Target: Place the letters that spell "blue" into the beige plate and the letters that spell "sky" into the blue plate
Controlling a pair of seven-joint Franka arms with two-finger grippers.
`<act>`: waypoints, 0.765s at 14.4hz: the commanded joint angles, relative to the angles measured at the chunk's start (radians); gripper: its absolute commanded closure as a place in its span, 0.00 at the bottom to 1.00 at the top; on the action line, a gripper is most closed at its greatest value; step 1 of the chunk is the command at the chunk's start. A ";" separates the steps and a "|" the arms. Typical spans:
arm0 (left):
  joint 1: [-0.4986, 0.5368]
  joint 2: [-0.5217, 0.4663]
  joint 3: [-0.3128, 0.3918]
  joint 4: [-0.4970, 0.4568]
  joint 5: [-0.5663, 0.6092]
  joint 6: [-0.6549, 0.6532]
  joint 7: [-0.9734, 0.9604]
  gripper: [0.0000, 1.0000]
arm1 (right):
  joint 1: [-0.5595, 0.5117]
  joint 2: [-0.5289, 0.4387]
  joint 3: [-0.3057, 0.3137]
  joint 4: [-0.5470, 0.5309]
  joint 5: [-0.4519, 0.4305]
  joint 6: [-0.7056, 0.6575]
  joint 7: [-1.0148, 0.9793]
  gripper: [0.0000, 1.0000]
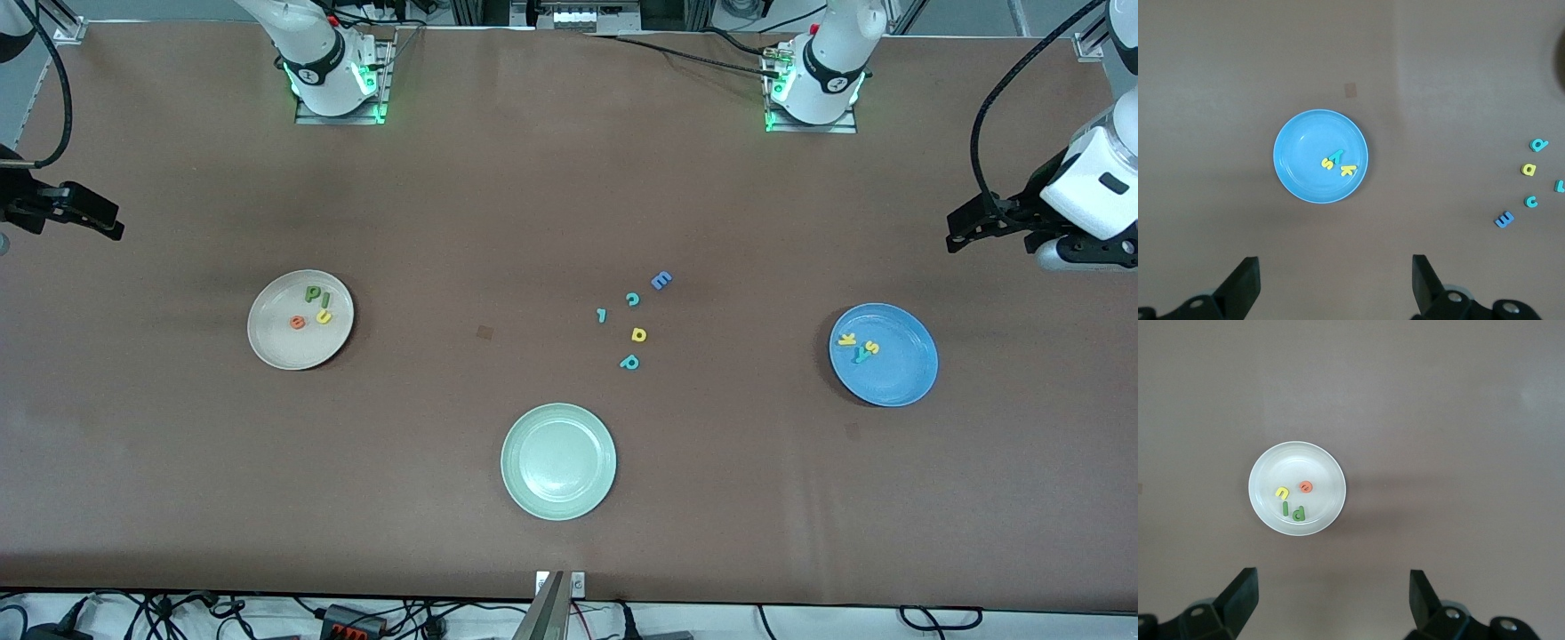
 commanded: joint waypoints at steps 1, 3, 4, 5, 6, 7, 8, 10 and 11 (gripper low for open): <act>0.000 0.014 -0.006 0.033 -0.032 -0.027 0.002 0.00 | -0.014 -0.026 0.012 -0.040 -0.009 0.014 -0.018 0.00; 0.006 0.016 -0.004 0.031 -0.032 -0.027 0.005 0.00 | -0.014 -0.026 0.011 -0.039 -0.010 0.014 -0.021 0.00; 0.007 0.016 -0.004 0.031 -0.033 -0.027 0.005 0.00 | -0.016 -0.026 0.011 -0.039 -0.010 0.013 -0.022 0.00; 0.007 0.016 -0.004 0.033 -0.033 -0.027 0.005 0.00 | -0.016 -0.026 0.009 -0.039 -0.010 0.014 -0.022 0.00; 0.004 0.018 -0.004 0.034 -0.033 -0.025 0.005 0.00 | -0.016 -0.026 0.009 -0.039 -0.010 0.014 -0.022 0.00; 0.000 0.018 -0.006 0.034 -0.033 -0.024 0.003 0.00 | -0.016 -0.026 0.009 -0.039 -0.010 0.016 -0.022 0.00; 0.001 0.016 -0.006 0.033 -0.033 -0.025 0.003 0.00 | -0.016 -0.026 0.009 -0.039 -0.010 0.016 -0.022 0.00; 0.009 0.018 0.003 0.031 -0.033 -0.027 0.011 0.00 | -0.016 -0.026 0.009 -0.037 -0.010 0.016 -0.022 0.00; 0.015 0.018 0.005 0.031 -0.033 -0.027 0.012 0.00 | -0.016 -0.026 0.009 -0.037 -0.010 0.016 -0.022 0.00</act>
